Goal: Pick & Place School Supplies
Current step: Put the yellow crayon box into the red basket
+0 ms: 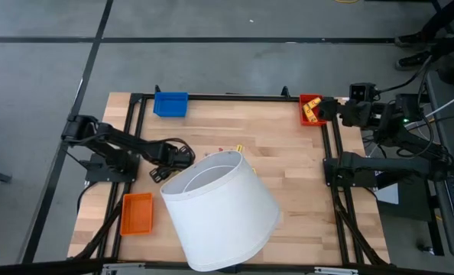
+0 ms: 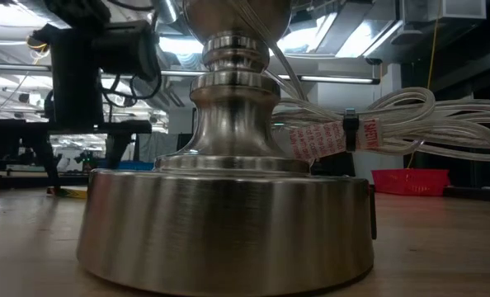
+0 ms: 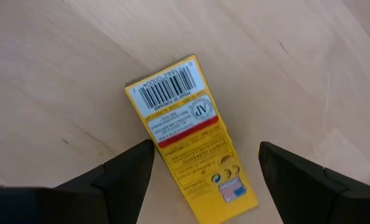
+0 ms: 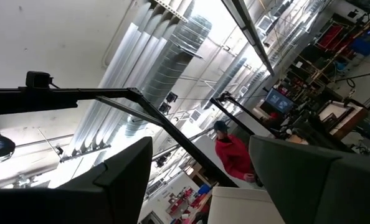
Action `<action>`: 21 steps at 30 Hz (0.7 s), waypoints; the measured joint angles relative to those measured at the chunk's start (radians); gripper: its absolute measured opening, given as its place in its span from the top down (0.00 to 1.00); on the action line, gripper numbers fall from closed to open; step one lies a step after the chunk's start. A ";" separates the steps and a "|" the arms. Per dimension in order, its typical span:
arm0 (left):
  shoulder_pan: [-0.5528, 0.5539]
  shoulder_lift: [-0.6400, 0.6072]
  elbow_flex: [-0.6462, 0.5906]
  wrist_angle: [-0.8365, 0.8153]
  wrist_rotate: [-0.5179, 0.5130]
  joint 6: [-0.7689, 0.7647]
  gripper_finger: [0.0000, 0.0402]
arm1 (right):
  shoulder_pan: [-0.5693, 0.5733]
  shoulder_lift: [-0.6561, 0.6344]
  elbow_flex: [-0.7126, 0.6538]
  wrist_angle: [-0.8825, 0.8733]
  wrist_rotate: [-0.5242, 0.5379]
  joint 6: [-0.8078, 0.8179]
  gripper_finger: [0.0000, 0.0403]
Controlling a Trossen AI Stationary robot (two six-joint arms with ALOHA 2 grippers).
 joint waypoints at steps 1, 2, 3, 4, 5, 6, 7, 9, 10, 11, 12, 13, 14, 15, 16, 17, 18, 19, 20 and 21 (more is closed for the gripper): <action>0.006 0.009 0.000 0.005 -0.001 0.002 0.28 | 0.000 0.000 0.000 0.000 0.000 0.000 0.32; 0.011 0.016 0.001 0.009 0.001 0.003 0.28 | 0.000 -0.001 0.000 0.000 -0.001 0.003 0.32; 0.014 0.020 0.001 0.012 0.002 0.004 0.28 | 0.000 -0.002 0.000 0.000 -0.001 0.008 0.32; 0.017 0.022 0.003 0.013 0.003 0.008 0.28 | 0.000 -0.004 0.000 0.000 -0.003 0.014 0.32; 0.020 0.023 0.003 0.015 0.003 0.008 0.28 | 0.000 -0.005 0.000 0.000 -0.008 0.021 0.32; 0.024 0.026 0.003 0.014 0.005 0.008 0.28 | 0.000 -0.008 0.000 0.000 -0.009 0.025 0.32; 0.028 0.027 0.004 0.013 0.005 0.008 0.28 | 0.000 -0.010 0.000 0.000 -0.013 0.026 0.32; 0.037 0.027 0.004 0.011 0.006 0.010 0.28 | 0.000 -0.015 0.000 0.000 -0.012 0.026 0.32; 0.042 0.027 0.004 0.011 0.006 0.012 0.28 | 0.000 -0.017 0.000 0.000 -0.012 0.026 0.32; 0.046 0.027 0.004 0.011 0.006 0.014 0.28 | 0.000 -0.018 0.000 0.000 -0.012 0.026 0.32; 0.050 0.027 0.004 0.011 0.006 0.014 0.29 | 0.000 -0.019 0.000 0.002 -0.012 0.026 0.32; 0.054 0.028 0.004 0.010 0.007 0.014 0.29 | 0.000 -0.019 0.000 0.003 -0.012 0.026 0.32; 0.057 0.028 0.003 0.010 0.008 0.013 0.29 | 0.000 -0.020 0.000 0.003 -0.012 0.027 0.32; 0.059 0.028 0.003 0.009 0.007 0.014 0.30 | 0.000 -0.020 0.000 0.004 -0.012 0.027 0.32; 0.060 0.028 0.003 0.009 0.005 0.014 0.31 | 0.000 -0.020 0.000 0.004 -0.012 0.027 0.32; 0.060 0.028 0.003 0.008 0.002 0.014 0.32 | 0.000 -0.020 0.000 0.004 -0.012 0.027 0.32; 0.060 0.028 0.003 0.007 0.001 0.014 0.34 | 0.000 -0.020 0.000 0.004 -0.011 0.027 0.32; 0.060 0.029 0.003 0.005 -0.002 0.014 0.35 | 0.000 -0.020 0.000 0.004 -0.011 0.027 0.32; 0.060 0.029 0.003 0.003 -0.004 0.014 0.37 | 0.000 -0.020 0.000 0.004 -0.011 0.027 0.32; 0.060 0.029 0.002 0.000 -0.006 0.014 0.38 | 0.000 -0.020 0.000 0.006 -0.011 0.027 0.32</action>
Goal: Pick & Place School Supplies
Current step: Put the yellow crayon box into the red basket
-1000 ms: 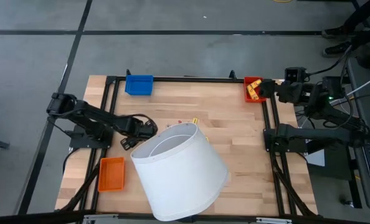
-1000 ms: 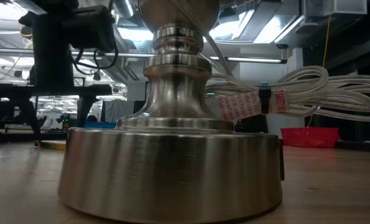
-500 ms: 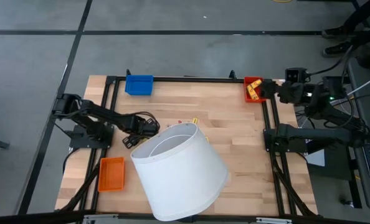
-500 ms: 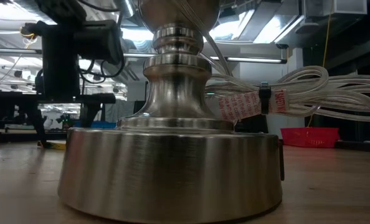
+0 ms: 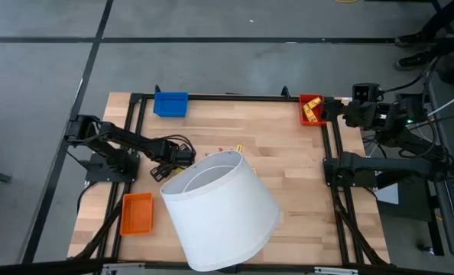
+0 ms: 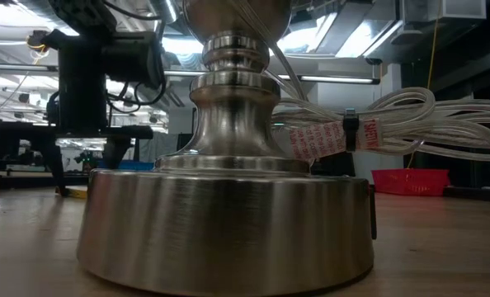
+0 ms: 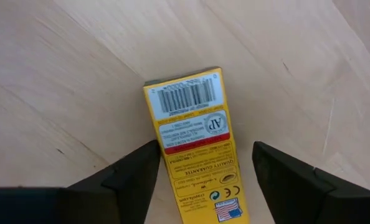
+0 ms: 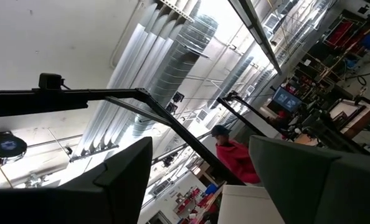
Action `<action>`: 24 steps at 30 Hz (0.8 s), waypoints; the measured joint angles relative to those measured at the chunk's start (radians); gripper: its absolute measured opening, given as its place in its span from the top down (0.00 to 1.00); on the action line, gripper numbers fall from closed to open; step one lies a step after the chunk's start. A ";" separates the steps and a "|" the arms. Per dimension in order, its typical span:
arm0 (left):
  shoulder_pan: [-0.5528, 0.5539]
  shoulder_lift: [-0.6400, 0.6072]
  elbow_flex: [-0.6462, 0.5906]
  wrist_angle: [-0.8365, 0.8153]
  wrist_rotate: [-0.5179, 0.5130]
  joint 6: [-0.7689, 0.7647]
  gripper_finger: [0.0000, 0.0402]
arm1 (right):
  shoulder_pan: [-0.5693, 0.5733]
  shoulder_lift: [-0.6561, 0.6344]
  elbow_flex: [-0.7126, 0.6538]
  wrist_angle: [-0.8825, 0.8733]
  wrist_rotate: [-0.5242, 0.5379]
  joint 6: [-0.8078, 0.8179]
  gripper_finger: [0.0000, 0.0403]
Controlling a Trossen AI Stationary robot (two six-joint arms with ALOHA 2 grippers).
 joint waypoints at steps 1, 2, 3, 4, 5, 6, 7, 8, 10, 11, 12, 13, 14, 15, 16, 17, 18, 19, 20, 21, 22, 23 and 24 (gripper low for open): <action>0.000 0.000 0.000 -0.003 -0.002 0.000 0.40 | 0.000 0.000 0.000 0.003 0.000 0.000 0.32; 0.000 0.001 0.000 -0.004 -0.006 0.000 0.42 | 0.000 0.000 0.000 0.006 0.000 0.001 0.32; 0.000 0.001 -0.001 -0.006 -0.009 0.000 0.44 | 0.000 0.000 0.000 0.007 0.000 0.001 0.32; 0.001 0.001 -0.001 -0.008 -0.012 0.000 0.46 | 0.000 0.000 0.000 0.007 0.001 0.002 0.32; 0.001 0.001 -0.001 -0.009 -0.015 0.001 0.48 | 0.000 0.000 0.000 0.006 0.003 0.002 0.32; 0.001 0.001 -0.002 -0.010 -0.018 0.001 0.50 | 0.000 0.000 0.000 0.006 0.004 0.002 0.32; 0.001 0.001 -0.002 -0.011 -0.023 0.004 0.52 | 0.000 0.000 0.000 0.006 0.004 0.002 0.32; 0.001 0.001 -0.002 -0.011 -0.028 0.005 0.53 | 0.000 0.000 0.000 0.007 0.004 0.002 0.32; 0.001 0.002 -0.002 -0.012 -0.035 0.005 0.57 | 0.000 0.000 0.000 0.006 0.004 0.002 0.32; 0.001 0.002 -0.003 -0.013 -0.039 0.005 0.58 | 0.000 0.000 0.000 0.006 0.004 0.003 0.32; 0.001 0.002 -0.003 -0.013 -0.043 0.005 0.59 | 0.000 0.000 0.000 0.007 0.009 0.002 0.32; 0.001 0.002 -0.003 -0.012 -0.047 0.006 0.60 | 0.000 0.000 0.000 0.007 0.015 0.002 0.32; 0.001 0.002 -0.003 -0.012 -0.053 0.007 0.61 | 0.000 0.000 0.000 0.007 0.019 0.002 0.32; 0.001 0.001 -0.003 -0.012 -0.059 0.012 0.61 | 0.000 0.000 0.000 0.007 0.019 0.001 0.32; 0.001 -0.001 -0.004 -0.011 -0.071 0.017 0.62 | 0.000 0.000 0.000 0.007 0.021 0.001 0.32; 0.002 -0.005 -0.005 -0.009 -0.087 0.024 0.62 | 0.000 0.000 0.000 0.007 0.022 0.000 0.32; 0.004 -0.012 -0.005 -0.010 -0.099 0.028 0.62 | 0.000 0.000 0.000 0.007 0.025 0.000 0.32; 0.004 -0.022 -0.005 -0.010 -0.111 0.034 0.61 | 0.000 0.000 0.000 0.007 0.028 -0.001 0.32; 0.004 -0.034 -0.005 -0.011 -0.121 0.040 0.61 | 0.000 0.000 0.000 0.007 0.030 -0.001 0.32; 0.003 -0.050 -0.005 -0.020 -0.129 0.040 0.61 | 0.000 0.000 0.000 0.006 0.030 -0.001 0.32; 0.002 -0.066 -0.005 -0.032 -0.143 0.041 0.60 | 0.000 0.000 0.000 0.007 0.031 -0.002 0.32; 0.003 -0.083 -0.005 -0.043 -0.156 0.041 0.60 | 0.000 0.000 0.000 0.007 0.033 -0.005 0.32; 0.003 -0.105 -0.005 -0.056 -0.175 0.041 0.60 | 0.000 0.000 0.000 0.006 0.035 -0.008 0.32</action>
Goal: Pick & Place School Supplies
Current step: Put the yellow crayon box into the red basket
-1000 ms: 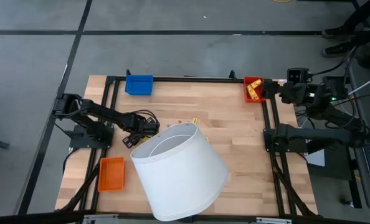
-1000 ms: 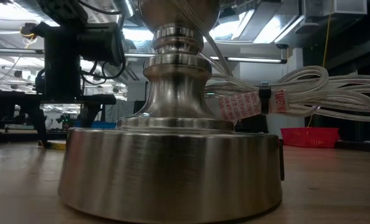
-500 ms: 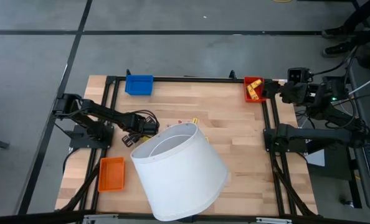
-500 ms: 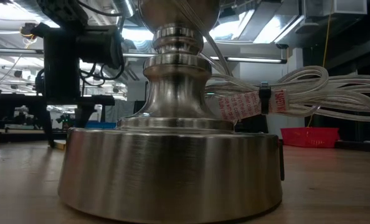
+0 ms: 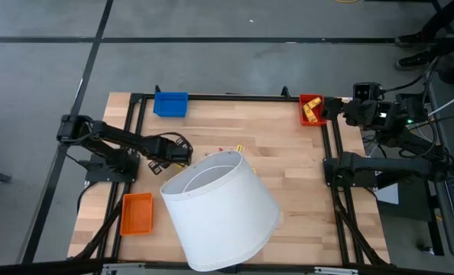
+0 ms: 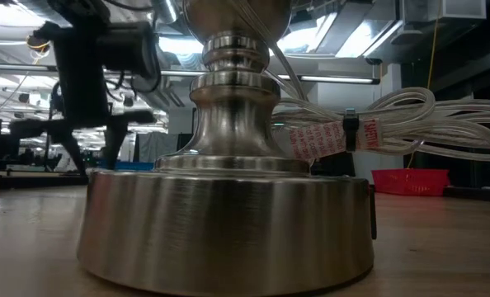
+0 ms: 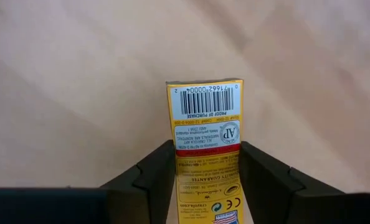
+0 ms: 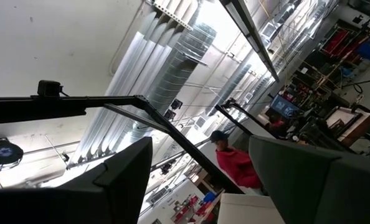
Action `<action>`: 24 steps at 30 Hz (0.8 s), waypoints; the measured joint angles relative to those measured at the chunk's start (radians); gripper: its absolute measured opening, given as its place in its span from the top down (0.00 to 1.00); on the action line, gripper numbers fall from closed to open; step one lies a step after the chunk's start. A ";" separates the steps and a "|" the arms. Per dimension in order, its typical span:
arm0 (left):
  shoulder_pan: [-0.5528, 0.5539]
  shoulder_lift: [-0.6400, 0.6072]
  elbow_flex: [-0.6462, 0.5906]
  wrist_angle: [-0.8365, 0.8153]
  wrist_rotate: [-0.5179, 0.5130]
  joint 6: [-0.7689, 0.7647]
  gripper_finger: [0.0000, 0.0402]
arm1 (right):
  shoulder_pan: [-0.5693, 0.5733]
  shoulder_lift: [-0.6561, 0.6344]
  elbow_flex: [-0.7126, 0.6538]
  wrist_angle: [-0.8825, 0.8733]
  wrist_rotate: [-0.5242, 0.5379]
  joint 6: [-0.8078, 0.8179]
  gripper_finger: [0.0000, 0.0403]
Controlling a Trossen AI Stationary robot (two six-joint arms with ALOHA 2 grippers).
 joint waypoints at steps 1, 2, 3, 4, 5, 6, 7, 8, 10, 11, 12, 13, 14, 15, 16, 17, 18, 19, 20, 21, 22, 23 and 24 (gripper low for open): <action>0.002 -0.023 0.000 -0.009 -0.023 0.000 0.60 | 0.000 0.000 0.000 0.000 0.003 -0.006 0.32; 0.005 -0.047 0.000 -0.014 -0.047 0.006 0.60 | 0.000 0.001 0.000 -0.001 0.008 -0.017 0.32; 0.008 -0.074 0.000 -0.015 -0.069 0.014 0.61 | 0.000 0.003 0.000 -0.002 0.012 -0.026 0.32; 0.013 -0.102 0.000 -0.014 -0.095 0.023 0.61 | 0.000 0.006 0.000 -0.009 0.014 -0.036 0.32; 0.018 -0.130 0.000 -0.013 -0.125 0.032 0.61 | 0.000 0.010 0.000 -0.019 0.014 -0.046 0.32; 0.022 -0.160 0.000 -0.011 -0.157 0.040 0.61 | 0.000 0.016 0.000 -0.024 0.014 -0.056 0.32; 0.028 -0.188 0.000 -0.009 -0.187 0.051 0.61 | 0.000 0.023 0.000 -0.028 0.013 -0.071 0.32; 0.033 -0.218 0.000 -0.005 -0.219 0.063 0.61 | 0.000 0.032 0.000 -0.028 0.012 -0.077 0.32; 0.044 -0.281 0.001 0.004 -0.277 0.098 0.61 | 0.000 0.048 0.000 -0.027 0.001 -0.083 0.32; 0.050 -0.312 0.001 0.011 -0.305 0.120 0.61 | 0.000 0.057 0.000 -0.027 -0.003 -0.083 0.32; 0.056 -0.344 0.001 0.024 -0.333 0.145 0.61 | 0.000 0.066 0.000 -0.024 -0.008 -0.083 0.32; 0.061 -0.375 0.001 0.045 -0.361 0.177 0.61 | 0.000 0.074 0.000 -0.022 -0.011 -0.083 0.32; 0.066 -0.405 0.001 0.070 -0.386 0.215 0.61 | 0.000 0.080 -0.001 -0.020 -0.014 -0.083 0.32; 0.072 -0.435 0.001 0.103 -0.409 0.261 0.61 | 0.000 0.083 -0.001 -0.019 -0.014 -0.083 0.32; 0.079 -0.463 0.001 0.142 -0.431 0.309 0.61 | 0.000 0.084 -0.001 -0.015 -0.014 -0.085 0.32; 0.087 -0.487 0.002 0.194 -0.450 0.368 0.61 | 0.000 0.086 -0.001 -0.009 -0.014 -0.096 0.32; 0.097 -0.510 0.002 0.251 -0.465 0.431 0.61 | 0.000 0.087 -0.001 -0.005 -0.014 -0.106 0.32; 0.108 -0.531 0.002 0.315 -0.472 0.499 0.61 | 0.000 0.087 -0.001 -0.003 -0.013 -0.116 0.32; 0.121 -0.546 0.002 0.390 -0.473 0.571 0.61 | 0.000 0.087 -0.001 -0.003 -0.012 -0.125 0.32; 0.134 -0.557 0.002 0.467 -0.472 0.646 0.61 | 0.000 0.087 -0.001 -0.003 -0.010 -0.128 0.32; 0.149 -0.567 0.002 0.551 -0.465 0.724 0.61 | -0.001 0.087 -0.001 -0.003 -0.009 -0.135 0.32; 0.164 -0.571 0.002 0.640 -0.451 0.798 0.61 | -0.001 0.087 -0.001 -0.003 -0.009 -0.146 0.32; 0.180 -0.572 0.003 0.727 -0.430 0.865 0.61 | -0.001 0.089 -0.001 -0.003 -0.008 -0.153 0.32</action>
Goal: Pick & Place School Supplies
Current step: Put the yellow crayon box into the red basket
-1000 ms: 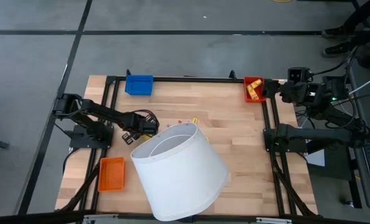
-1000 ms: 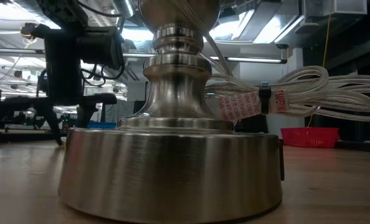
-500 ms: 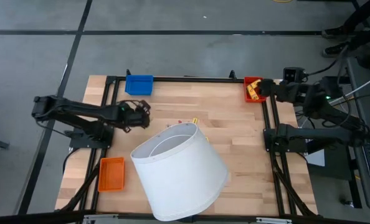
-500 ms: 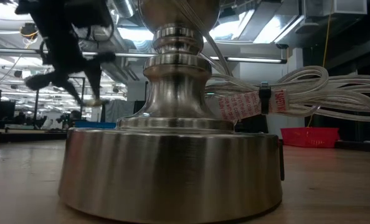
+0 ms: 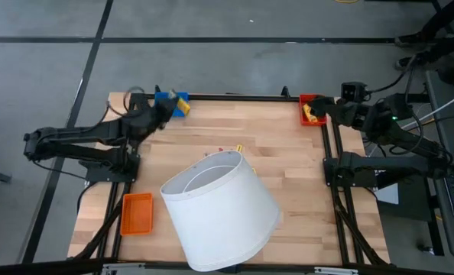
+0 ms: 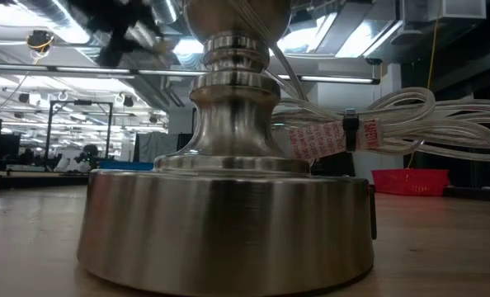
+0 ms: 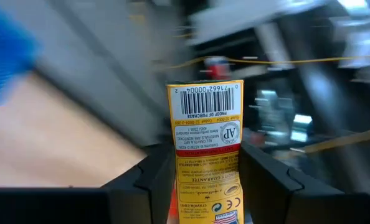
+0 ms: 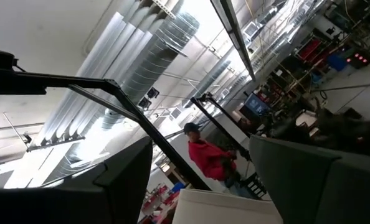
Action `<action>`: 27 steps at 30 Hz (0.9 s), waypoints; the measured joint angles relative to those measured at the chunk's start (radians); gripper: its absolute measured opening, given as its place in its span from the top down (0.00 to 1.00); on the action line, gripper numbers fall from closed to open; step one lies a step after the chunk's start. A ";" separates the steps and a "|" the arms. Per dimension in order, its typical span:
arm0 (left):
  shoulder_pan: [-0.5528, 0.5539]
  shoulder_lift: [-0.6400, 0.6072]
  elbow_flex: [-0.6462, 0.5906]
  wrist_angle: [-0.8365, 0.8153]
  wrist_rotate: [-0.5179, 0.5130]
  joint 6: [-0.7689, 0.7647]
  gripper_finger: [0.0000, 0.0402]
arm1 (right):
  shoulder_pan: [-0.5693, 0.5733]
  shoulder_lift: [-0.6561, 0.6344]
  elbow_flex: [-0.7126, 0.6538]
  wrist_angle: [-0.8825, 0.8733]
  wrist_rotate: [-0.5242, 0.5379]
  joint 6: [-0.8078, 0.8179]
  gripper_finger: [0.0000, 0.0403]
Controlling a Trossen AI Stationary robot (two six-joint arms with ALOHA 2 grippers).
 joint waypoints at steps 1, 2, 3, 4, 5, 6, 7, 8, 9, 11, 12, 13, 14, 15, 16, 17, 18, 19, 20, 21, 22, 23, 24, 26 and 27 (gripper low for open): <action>0.016 0.001 0.001 0.081 0.026 0.062 0.61 | 0.000 0.008 0.000 0.003 0.000 -0.004 0.32; 0.031 0.001 0.001 0.152 0.052 0.110 0.61 | 0.000 0.019 0.001 0.008 0.000 -0.005 0.32; 0.046 0.005 0.001 0.216 0.077 0.152 0.61 | 0.000 0.033 0.001 0.008 -0.001 -0.004 0.32; 0.058 0.012 0.002 0.269 0.104 0.183 0.61 | 0.000 0.050 0.001 0.008 -0.004 0.004 0.32; 0.068 0.016 0.005 0.307 0.133 0.210 0.61 | 0.000 0.067 0.001 0.019 -0.011 0.014 0.32; 0.077 0.023 0.012 0.333 0.161 0.235 0.61 | 0.000 0.081 0.000 0.034 -0.022 0.027 0.32; 0.084 0.031 0.023 0.357 0.186 0.261 0.61 | 0.000 0.097 0.000 0.065 -0.028 0.029 0.32; 0.088 0.041 0.038 0.386 0.218 0.288 0.61 | 0.000 0.112 0.006 0.091 -0.029 0.024 0.32; 0.090 0.051 0.056 0.408 0.251 0.312 0.61 | 0.000 0.127 0.021 0.107 -0.028 -0.002 0.32; 0.094 0.081 0.097 0.429 0.314 0.354 0.61 | 0.000 0.165 0.090 0.115 -0.028 -0.080 0.32; 0.094 0.098 0.121 0.430 0.340 0.373 0.61 | 0.000 0.183 0.135 0.112 -0.031 -0.129 0.32; 0.094 0.115 0.149 0.429 0.360 0.389 0.61 | 0.003 0.197 0.184 0.090 -0.033 -0.179 0.32; 0.093 0.133 0.181 0.430 0.382 0.406 0.61 | 0.009 0.212 0.237 0.050 -0.038 -0.227 0.32; 0.093 0.153 0.215 0.433 0.404 0.427 0.61 | 0.015 0.229 0.295 -0.003 -0.039 -0.286 0.32; 0.093 0.172 0.250 0.435 0.433 0.445 0.61 | 0.021 0.245 0.351 -0.073 -0.038 -0.350 0.32; 0.093 0.194 0.286 0.434 0.457 0.462 0.61 | 0.028 0.262 0.409 -0.159 -0.035 -0.410 0.32; 0.093 0.220 0.327 0.433 0.484 0.481 0.61 | 0.036 0.284 0.467 -0.240 -0.031 -0.472 0.32; 0.093 0.242 0.364 0.428 0.510 0.501 0.61 | 0.043 0.305 0.524 -0.322 -0.026 -0.533 0.32; 0.093 0.264 0.402 0.413 0.531 0.521 0.61 | 0.049 0.326 0.578 -0.411 -0.014 -0.586 0.32; 0.093 0.286 0.443 0.412 0.552 0.539 0.61 | 0.057 0.347 0.632 -0.491 0.013 -0.633 0.32; 0.092 0.305 0.479 0.411 0.571 0.553 0.61 | 0.067 0.368 0.687 -0.568 0.053 -0.677 0.32; 0.087 0.324 0.515 0.410 0.586 0.569 0.61 | 0.078 0.389 0.735 -0.644 0.098 -0.727 0.32; 0.081 0.343 0.551 0.411 0.597 0.587 0.61 | 0.091 0.412 0.779 -0.703 0.141 -0.772 0.32; 0.065 0.378 0.613 0.407 0.609 0.632 0.61 | 0.121 0.456 0.852 -0.781 0.219 -0.847 0.32; 0.056 0.391 0.642 0.398 0.613 0.654 0.61 | 0.141 0.478 0.879 -0.796 0.251 -0.876 0.32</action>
